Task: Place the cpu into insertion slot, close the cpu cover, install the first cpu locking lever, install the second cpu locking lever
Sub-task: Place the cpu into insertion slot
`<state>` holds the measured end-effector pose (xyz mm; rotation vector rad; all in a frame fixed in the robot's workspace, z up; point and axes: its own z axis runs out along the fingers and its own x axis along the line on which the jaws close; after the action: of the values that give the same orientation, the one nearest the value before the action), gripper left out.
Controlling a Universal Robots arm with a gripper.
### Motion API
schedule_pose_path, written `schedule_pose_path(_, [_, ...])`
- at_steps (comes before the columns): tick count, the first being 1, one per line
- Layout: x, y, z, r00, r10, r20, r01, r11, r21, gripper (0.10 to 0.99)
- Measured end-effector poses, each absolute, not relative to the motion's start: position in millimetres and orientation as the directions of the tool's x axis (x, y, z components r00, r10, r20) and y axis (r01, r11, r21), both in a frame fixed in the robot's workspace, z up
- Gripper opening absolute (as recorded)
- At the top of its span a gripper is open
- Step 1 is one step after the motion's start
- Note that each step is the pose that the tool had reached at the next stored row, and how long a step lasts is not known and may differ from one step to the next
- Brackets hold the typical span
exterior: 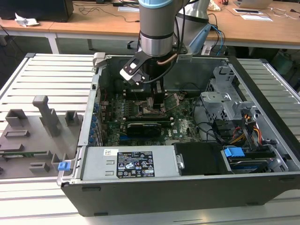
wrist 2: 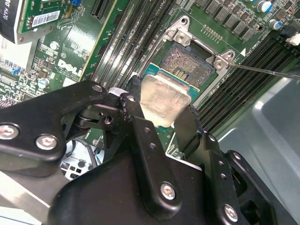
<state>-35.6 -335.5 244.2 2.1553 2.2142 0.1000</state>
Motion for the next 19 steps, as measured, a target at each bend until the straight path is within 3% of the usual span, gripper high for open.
schedule_pose_path(19, [-38, -325, 231, -0.008, 1.0, 0.009, 0.997, 0.007, 0.081, 0.525])
